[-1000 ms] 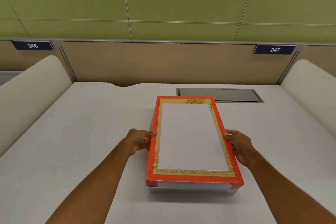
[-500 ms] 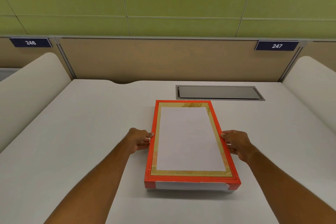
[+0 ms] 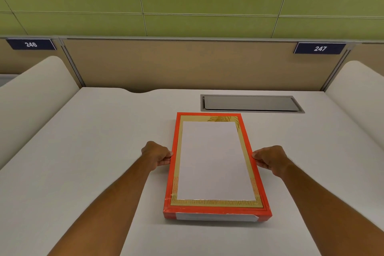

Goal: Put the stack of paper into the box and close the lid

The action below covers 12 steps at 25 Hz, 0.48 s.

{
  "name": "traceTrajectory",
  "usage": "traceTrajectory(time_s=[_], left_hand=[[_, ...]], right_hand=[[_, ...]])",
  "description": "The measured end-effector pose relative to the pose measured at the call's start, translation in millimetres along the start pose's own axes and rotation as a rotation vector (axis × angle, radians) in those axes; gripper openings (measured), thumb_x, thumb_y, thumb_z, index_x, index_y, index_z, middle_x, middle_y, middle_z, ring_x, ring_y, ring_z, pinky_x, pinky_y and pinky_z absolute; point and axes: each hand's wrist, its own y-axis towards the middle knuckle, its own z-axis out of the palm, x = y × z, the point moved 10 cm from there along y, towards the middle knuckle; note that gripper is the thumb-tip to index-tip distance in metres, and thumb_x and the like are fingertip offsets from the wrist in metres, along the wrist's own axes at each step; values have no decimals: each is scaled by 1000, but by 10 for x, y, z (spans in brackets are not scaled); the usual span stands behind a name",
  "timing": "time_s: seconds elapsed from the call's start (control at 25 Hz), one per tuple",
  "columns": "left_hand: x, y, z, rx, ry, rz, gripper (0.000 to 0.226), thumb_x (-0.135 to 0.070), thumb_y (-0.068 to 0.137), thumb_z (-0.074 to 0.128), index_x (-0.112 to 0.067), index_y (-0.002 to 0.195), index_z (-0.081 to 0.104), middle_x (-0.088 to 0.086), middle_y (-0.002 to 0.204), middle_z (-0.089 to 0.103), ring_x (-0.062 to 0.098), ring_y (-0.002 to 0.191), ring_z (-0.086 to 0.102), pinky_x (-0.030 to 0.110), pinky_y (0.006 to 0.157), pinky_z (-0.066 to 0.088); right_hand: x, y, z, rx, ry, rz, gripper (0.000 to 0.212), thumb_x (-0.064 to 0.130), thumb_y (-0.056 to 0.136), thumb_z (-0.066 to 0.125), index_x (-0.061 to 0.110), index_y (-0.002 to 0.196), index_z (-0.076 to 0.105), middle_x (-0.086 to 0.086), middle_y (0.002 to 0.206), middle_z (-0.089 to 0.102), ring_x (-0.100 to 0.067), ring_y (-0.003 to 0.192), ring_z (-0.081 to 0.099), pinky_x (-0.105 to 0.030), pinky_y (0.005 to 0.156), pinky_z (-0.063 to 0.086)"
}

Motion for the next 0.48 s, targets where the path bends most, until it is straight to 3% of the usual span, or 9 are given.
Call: traceTrajectory(time_s=[0.32, 0.48], left_hand=[[1, 35, 21, -5, 14, 1, 16, 0, 80, 74, 8, 92, 68, 22, 98, 73, 31, 79, 74, 44, 83, 61], [-148, -62, 17, -88, 151, 141, 24, -19, 80, 78, 0, 91, 69, 16, 96, 73, 29, 78, 74, 42, 82, 61]], right_hand=[[-38, 13, -11, 15, 46, 29, 18, 5, 86, 72, -7, 99, 70, -22, 105, 72, -36, 90, 73, -48, 88, 59], [145, -115, -45, -109, -114, -112, 23, 20, 88, 71, -3, 89, 72, -19, 101, 75, -35, 89, 72, -50, 92, 57]])
